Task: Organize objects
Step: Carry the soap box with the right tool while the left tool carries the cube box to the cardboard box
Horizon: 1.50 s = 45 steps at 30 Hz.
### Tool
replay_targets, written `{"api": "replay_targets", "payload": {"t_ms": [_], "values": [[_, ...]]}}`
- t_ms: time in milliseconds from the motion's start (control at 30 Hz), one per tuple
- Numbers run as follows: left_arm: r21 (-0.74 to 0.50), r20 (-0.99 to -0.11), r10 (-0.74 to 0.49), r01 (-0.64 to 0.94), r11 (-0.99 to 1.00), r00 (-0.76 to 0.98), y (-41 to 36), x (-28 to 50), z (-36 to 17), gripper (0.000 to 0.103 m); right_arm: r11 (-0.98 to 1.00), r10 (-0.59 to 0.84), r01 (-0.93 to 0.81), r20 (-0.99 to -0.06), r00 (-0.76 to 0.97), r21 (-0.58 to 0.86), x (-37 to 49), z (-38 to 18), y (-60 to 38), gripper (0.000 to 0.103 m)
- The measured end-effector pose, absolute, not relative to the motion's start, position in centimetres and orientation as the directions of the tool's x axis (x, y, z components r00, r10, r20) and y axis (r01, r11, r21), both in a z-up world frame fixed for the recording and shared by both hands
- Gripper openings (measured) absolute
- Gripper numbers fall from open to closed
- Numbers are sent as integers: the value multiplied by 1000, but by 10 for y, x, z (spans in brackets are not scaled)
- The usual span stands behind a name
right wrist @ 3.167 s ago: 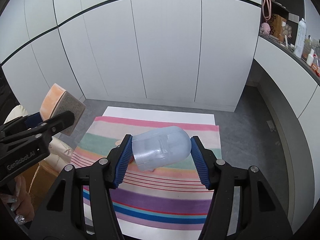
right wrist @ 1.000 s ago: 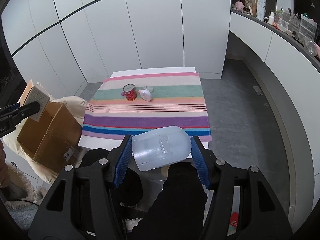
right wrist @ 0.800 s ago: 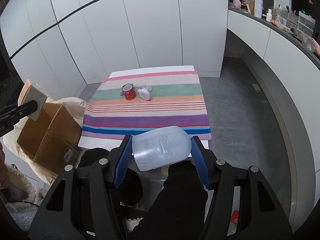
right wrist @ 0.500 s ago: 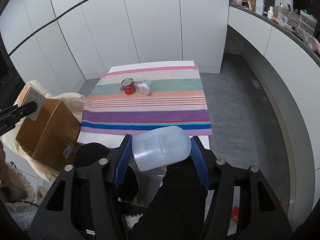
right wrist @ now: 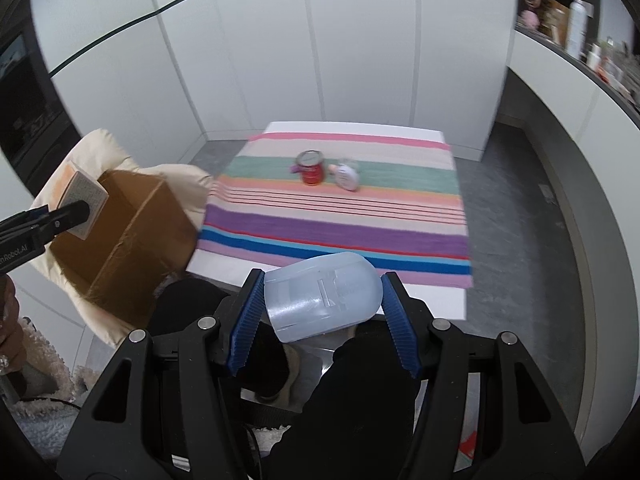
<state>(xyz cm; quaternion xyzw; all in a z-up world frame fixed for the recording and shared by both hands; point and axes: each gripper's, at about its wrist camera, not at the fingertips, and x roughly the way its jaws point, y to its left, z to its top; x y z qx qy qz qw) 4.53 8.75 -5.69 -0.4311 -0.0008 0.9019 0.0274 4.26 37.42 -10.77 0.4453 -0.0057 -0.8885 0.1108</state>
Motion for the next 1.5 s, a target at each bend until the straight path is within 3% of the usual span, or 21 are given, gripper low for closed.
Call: {"api": "replay_targets", "payload": {"t_ms": [700,1033,1500], "values": [[11,-805,-247,402,-916,-540,-102,131,-85,57,-729,-472,672,-807,-355,131,57,-132,139,61],[-24,-823,-227,431,-902,-520,-133,126,-104,57,-641,-496,755,-824,-274,135,69,-144,83,61],[-25,-860,-203,436,-900,-469,-152,78,-144,57,-619,-504,771,-828,-245,149,21,-160,42,61]]}}
